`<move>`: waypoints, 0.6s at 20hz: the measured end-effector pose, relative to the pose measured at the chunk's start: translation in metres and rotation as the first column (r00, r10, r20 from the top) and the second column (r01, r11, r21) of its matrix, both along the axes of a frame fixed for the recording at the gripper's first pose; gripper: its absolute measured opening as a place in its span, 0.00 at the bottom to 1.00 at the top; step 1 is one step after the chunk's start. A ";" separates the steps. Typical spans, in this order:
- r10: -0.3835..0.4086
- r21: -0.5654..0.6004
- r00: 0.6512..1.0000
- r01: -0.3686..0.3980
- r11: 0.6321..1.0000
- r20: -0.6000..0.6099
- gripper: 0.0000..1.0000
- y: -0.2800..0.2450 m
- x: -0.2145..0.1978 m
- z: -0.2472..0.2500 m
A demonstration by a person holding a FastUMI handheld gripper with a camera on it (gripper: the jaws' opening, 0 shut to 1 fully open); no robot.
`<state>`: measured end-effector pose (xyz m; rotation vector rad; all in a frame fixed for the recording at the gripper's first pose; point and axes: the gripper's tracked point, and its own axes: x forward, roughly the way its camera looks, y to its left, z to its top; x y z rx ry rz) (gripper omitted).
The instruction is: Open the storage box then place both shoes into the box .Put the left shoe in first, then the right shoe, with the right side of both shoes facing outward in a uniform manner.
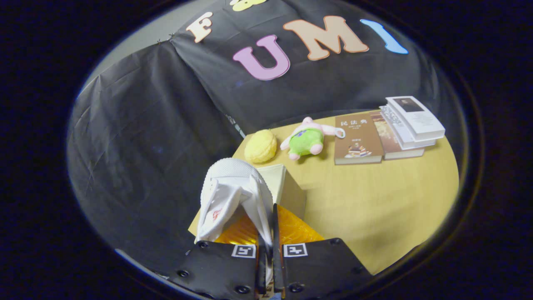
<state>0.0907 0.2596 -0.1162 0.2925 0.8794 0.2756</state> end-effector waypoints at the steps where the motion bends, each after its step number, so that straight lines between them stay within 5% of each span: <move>1: 0.004 -0.008 1.000 -0.004 1.000 -0.018 0.10 0.008 0.004 -0.009; 12: -0.041 -0.110 0.999 0.038 0.993 -0.025 0.10 0.037 0.045 -0.060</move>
